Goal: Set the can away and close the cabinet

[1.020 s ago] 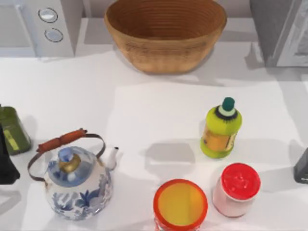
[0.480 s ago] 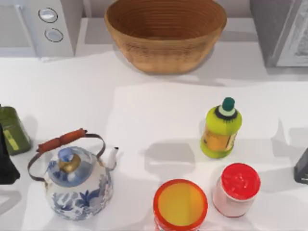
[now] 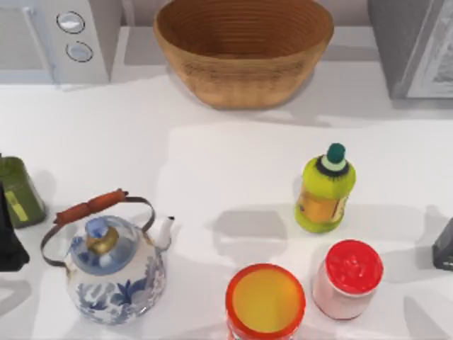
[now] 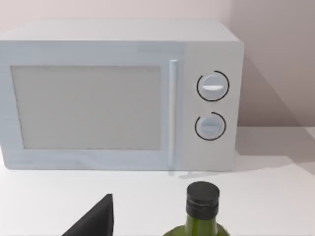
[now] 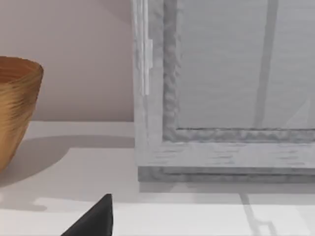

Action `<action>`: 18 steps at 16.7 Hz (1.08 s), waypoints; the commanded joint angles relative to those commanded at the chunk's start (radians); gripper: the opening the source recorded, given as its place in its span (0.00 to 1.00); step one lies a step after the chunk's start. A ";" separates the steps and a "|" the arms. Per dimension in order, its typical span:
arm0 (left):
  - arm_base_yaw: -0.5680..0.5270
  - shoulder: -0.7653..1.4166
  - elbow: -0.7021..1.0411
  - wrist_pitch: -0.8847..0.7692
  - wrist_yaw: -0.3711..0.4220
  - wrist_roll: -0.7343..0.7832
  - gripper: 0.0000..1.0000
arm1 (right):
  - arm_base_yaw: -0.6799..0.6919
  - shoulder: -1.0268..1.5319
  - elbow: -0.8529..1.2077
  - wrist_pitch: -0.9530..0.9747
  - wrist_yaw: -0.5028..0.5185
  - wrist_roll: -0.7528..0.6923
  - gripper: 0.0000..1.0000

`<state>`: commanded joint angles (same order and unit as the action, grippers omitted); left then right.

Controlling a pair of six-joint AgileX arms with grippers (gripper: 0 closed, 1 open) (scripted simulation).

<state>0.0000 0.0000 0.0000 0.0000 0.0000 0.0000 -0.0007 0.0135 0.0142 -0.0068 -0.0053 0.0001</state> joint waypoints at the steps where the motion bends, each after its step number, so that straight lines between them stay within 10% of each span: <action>1: 0.000 0.000 0.000 0.000 0.000 0.000 1.00 | 0.001 -0.011 -0.012 0.006 0.004 0.000 1.00; 10: 0.000 0.000 0.000 0.000 0.000 0.000 1.00 | -0.051 0.056 0.011 0.061 -0.044 0.001 1.00; 18: 0.000 0.000 0.000 0.000 0.000 0.000 1.00 | -0.441 0.675 0.156 0.548 -0.420 0.015 1.00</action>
<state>0.0000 0.0000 0.0000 0.0000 0.0000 0.0000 -0.4416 0.6880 0.1705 0.5415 -0.4255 0.0149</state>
